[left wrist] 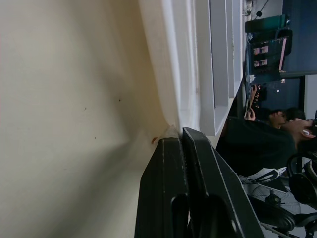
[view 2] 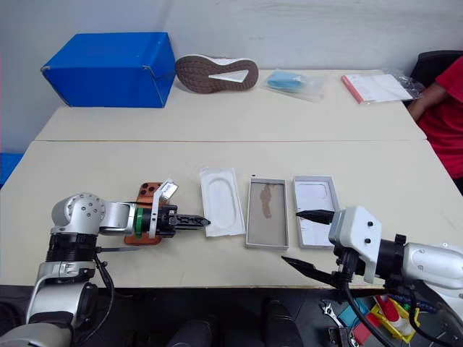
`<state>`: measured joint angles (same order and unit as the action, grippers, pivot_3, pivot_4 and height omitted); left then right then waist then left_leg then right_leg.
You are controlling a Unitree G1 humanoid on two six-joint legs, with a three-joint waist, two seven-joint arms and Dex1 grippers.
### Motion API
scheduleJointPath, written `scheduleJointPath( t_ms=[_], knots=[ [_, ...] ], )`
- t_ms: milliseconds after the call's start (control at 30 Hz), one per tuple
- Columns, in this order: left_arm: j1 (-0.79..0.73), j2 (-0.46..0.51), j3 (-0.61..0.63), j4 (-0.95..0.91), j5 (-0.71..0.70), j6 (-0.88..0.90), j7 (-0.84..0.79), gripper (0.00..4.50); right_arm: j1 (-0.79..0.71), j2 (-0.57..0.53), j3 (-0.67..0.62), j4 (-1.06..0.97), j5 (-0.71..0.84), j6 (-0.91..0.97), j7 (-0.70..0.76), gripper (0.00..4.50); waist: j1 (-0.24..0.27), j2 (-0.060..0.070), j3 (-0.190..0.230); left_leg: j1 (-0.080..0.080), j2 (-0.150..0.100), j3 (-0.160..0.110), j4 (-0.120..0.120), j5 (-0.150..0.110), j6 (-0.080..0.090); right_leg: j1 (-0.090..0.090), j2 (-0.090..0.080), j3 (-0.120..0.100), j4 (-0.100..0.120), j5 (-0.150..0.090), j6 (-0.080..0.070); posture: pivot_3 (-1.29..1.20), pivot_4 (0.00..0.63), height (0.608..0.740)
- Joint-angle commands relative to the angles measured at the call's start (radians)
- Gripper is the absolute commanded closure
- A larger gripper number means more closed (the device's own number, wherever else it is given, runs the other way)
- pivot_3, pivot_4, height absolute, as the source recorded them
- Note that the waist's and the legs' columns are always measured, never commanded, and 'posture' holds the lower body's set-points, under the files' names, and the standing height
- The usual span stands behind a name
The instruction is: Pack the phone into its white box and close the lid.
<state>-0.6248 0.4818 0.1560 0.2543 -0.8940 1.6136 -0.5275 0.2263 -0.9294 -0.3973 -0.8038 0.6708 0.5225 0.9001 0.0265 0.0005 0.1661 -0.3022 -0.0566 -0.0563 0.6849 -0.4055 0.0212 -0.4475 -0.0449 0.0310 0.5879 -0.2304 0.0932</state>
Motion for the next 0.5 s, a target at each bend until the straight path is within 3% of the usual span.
scheduleJointPath(
  t_ms=[33, 133, 267, 500],
  knots=[
    [-0.009, -0.008, 0.023, 0.028, 0.019, 0.001, -0.005, 4.45, 0.003, 0.007, -0.031, -0.027, 0.008, -0.015, -0.002, 0.00, 0.000, 0.000, 0.000, 0.000, 0.000, 0.000, 0.000, 0.000, 0.000, 0.000, 0.000, 0.000, 0.000, 0.000, 0.000, 0.00, 0.150, 0.740],
    [-0.017, 0.004, 0.031, 0.029, 0.010, 0.001, -0.012, 4.45, 0.004, 0.004, -0.025, -0.030, 0.006, -0.013, -0.002, 0.00, 0.000, 0.000, 0.000, 0.000, 0.000, 0.000, 0.000, 0.000, -0.001, 0.000, 0.000, 0.000, 0.001, 0.000, 0.000, 0.00, 0.150, 0.740],
    [-0.039, 0.094, 0.005, 0.019, -0.061, 0.001, -0.074, 4.45, -0.016, -0.005, 0.029, -0.045, -0.005, -0.005, -0.009, 0.00, -0.004, -0.002, 0.001, 0.000, 0.000, 0.000, 0.000, 0.001, -0.001, -0.001, 0.000, 0.000, 0.001, 0.000, -0.001, 0.00, 0.150, 0.740],
    [-0.057, 0.317, -0.098, -0.016, -0.123, 0.001, -0.293, 4.45, -0.199, -0.032, 0.383, 0.099, -0.265, -0.017, -0.034, 0.00, -0.014, -0.006, 0.003, -0.001, 0.000, 0.000, -0.001, 0.001, -0.002, -0.003, 0.000, -0.001, 0.002, -0.001, -0.002, 0.00, 0.150, 0.740]
  ],
)
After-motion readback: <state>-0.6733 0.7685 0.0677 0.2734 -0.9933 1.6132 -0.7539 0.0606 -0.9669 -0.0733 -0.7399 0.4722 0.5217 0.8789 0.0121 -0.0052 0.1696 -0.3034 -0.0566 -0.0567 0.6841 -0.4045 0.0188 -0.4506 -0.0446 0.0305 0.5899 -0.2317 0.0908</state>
